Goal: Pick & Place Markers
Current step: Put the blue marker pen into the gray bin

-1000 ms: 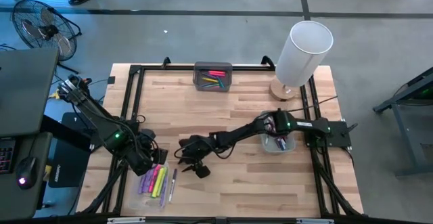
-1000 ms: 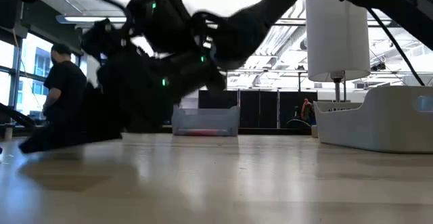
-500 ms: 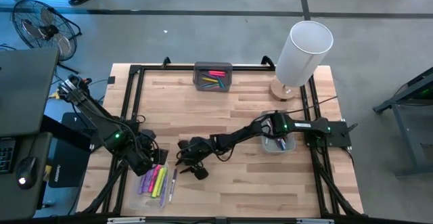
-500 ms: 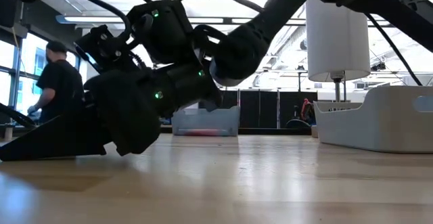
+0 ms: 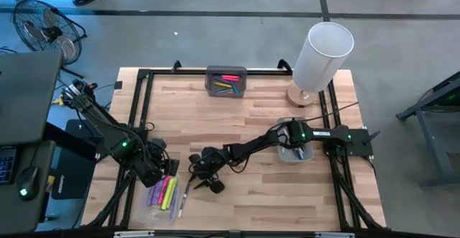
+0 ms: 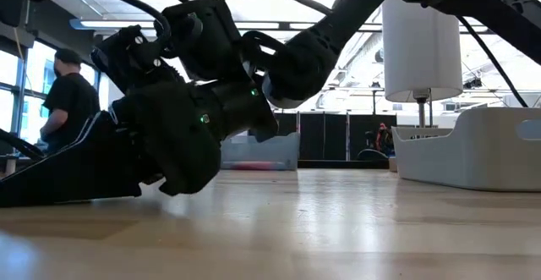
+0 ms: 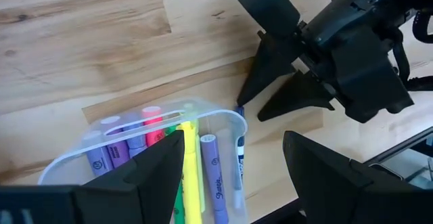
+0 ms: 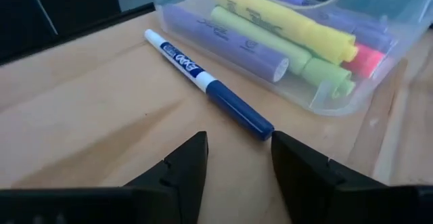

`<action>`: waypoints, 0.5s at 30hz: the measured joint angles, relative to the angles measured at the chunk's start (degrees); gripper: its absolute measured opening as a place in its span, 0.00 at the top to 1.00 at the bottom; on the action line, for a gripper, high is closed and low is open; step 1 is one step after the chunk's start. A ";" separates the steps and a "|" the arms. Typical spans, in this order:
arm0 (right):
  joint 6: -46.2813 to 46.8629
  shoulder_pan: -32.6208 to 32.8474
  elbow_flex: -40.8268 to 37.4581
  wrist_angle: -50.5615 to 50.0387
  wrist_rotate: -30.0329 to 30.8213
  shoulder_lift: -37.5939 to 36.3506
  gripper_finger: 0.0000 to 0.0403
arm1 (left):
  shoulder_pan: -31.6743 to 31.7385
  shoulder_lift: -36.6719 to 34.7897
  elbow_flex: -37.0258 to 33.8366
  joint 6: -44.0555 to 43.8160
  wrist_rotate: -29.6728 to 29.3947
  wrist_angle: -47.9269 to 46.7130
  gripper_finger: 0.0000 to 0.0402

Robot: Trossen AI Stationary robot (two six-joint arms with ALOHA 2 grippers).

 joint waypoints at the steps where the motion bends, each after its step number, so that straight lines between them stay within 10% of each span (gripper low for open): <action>1: 1.08 0.00 0.00 -0.36 -0.24 0.00 0.62 | 0.00 0.00 0.00 0.00 0.00 0.00 0.38; 15: 0.22 0.53 -0.31 -14.48 -3.80 -5.66 0.65 | -0.02 0.00 0.02 0.17 -0.17 -0.02 0.38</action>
